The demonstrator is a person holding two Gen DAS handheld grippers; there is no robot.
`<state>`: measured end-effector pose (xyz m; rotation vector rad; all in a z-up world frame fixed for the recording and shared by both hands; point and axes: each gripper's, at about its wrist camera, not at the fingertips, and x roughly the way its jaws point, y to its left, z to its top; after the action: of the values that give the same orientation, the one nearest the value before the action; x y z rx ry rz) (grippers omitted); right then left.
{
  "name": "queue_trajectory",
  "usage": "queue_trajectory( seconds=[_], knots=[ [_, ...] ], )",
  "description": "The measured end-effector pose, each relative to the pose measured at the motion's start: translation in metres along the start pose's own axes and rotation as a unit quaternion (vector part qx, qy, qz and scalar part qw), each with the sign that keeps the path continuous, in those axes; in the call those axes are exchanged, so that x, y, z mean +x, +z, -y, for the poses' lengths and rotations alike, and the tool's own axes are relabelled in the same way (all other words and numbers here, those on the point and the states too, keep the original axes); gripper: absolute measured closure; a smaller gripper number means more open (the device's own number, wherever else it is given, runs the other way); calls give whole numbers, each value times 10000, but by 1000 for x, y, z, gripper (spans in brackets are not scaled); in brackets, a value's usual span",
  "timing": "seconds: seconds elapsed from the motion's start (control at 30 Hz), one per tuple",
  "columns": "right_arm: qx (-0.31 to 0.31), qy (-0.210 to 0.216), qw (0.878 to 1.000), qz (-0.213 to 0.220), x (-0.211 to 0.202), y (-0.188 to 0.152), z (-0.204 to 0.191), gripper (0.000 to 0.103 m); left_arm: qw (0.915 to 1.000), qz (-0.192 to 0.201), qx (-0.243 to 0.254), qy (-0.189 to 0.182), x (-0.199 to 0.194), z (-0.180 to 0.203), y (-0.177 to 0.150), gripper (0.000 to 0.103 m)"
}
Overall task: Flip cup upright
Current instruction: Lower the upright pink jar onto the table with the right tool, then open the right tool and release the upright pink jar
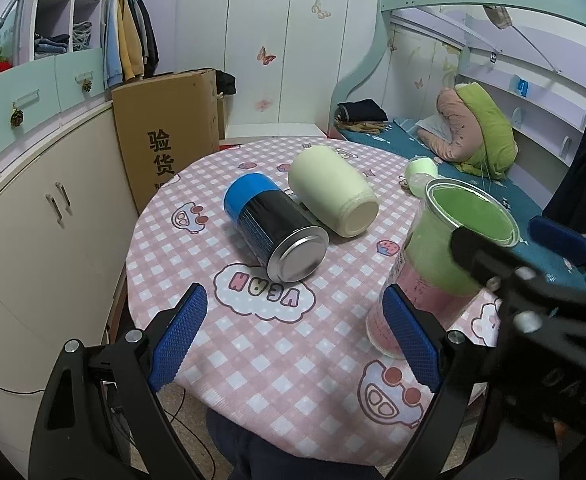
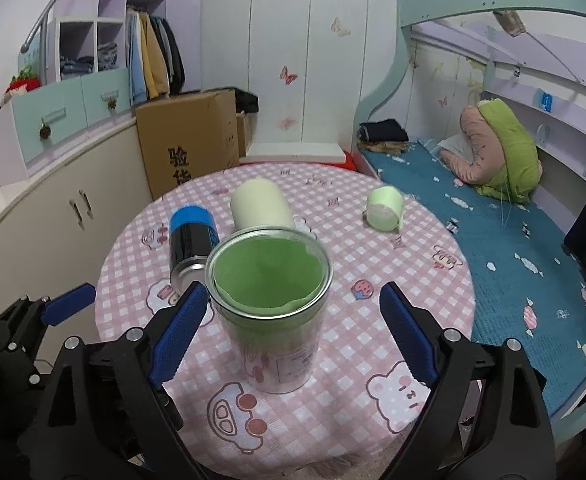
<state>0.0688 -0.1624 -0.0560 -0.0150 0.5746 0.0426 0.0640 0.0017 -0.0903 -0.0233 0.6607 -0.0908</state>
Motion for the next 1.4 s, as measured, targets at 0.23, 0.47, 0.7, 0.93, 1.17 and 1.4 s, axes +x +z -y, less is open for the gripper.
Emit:
queue_trajectory(
  seconds=[0.23, 0.47, 0.7, 0.93, 1.17, 1.4],
  knots=[
    [78, -226, 9991, 349, -32, 2, 13, 14, 9998, 198, -91, 18, -17, -6, 3, 17],
    [143, -436, 9978, 479, -53, -4, 25, 13, 9995, 316, -85, 23, -28, -6, 4, 17],
    [186, -573, 9970, 481, -62, -12, 32, 12, 9990, 437, -107, 8, -40, -5, 3, 17],
    [201, -563, 9970, 499, -64, -13, 33, 12, 9987, 514, -64, -6, -45, 0, 3, 17],
    [216, -522, 9968, 566, -70, -13, 33, 11, 9972, 743, -26, -43, -53, 5, 3, 17],
    [221, -518, 9966, 603, -72, -13, 32, 11, 9964, 847, 31, -37, -54, 8, 4, 17]
  ],
)
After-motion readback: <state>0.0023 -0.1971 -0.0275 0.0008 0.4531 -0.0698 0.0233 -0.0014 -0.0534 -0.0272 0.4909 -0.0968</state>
